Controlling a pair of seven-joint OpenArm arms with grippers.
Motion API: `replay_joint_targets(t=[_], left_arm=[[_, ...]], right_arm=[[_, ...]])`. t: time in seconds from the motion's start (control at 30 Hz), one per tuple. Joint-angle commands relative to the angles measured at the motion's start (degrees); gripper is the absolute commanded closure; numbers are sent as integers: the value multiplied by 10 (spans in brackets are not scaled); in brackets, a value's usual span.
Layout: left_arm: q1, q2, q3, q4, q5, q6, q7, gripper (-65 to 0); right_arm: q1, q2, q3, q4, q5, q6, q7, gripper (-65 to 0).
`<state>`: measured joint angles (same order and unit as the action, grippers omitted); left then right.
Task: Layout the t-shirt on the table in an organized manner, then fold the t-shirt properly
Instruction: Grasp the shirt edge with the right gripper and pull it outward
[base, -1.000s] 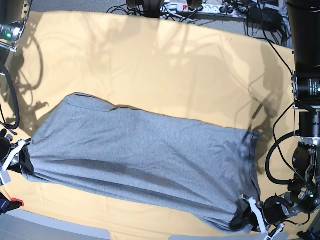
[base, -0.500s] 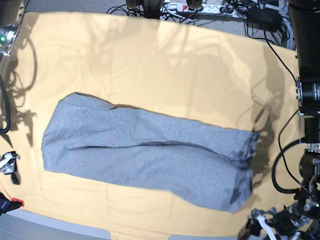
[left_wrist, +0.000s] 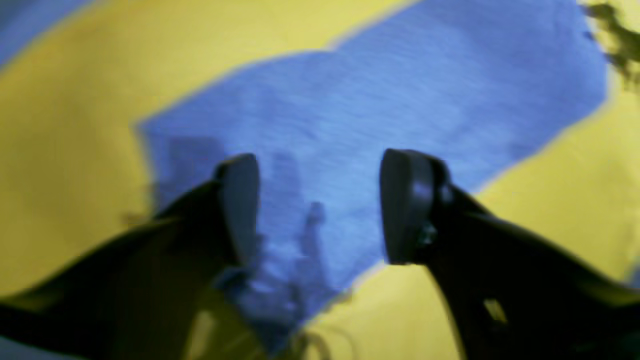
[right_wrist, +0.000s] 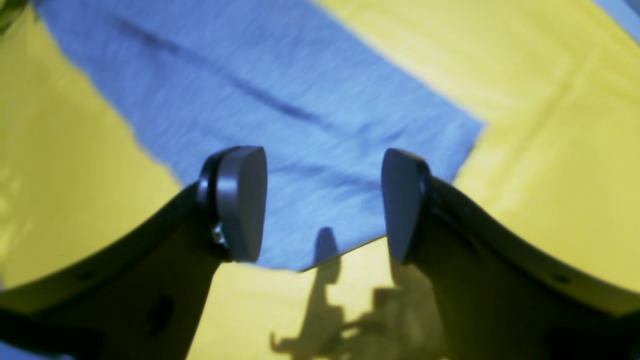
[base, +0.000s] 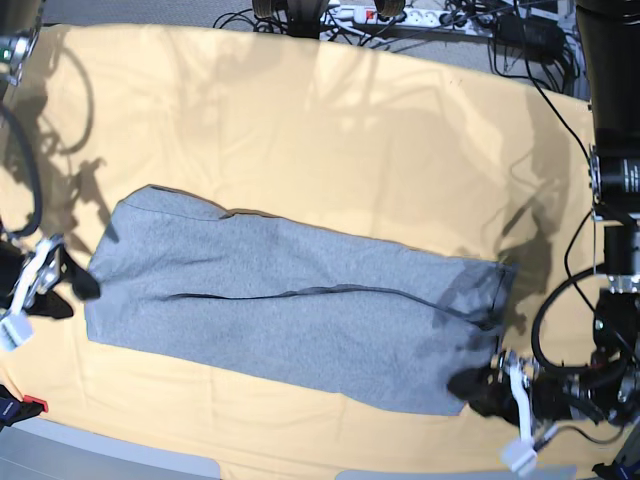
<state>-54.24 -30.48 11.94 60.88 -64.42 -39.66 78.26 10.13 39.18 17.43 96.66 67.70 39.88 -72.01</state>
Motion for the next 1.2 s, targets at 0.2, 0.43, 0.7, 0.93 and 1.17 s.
replay_joint_targets(t=[0.2, 0.43, 0.7, 0.93, 1.17], left_arm=[[63, -15, -5, 92, -51, -3, 17, -337], [127, -45, -5, 143, -52, -3, 17, -337], [145, -75, -5, 145, -59, -3, 17, -337], [146, -93, -5, 145, -66, -3, 17, -337], [145, -97, -5, 145, -66, -3, 17, -337]], right_arm=[[-123, -9, 6, 74, 5, 1, 15, -370], [-184, -73, -8, 74, -118, 1, 82, -370], [-190, -78, -169, 74, -417, 1, 252, -370], [-190, -77, -249, 74, -560, -72, 290, -256], [-171, -76, -252, 79, -636, -110, 265, 0]])
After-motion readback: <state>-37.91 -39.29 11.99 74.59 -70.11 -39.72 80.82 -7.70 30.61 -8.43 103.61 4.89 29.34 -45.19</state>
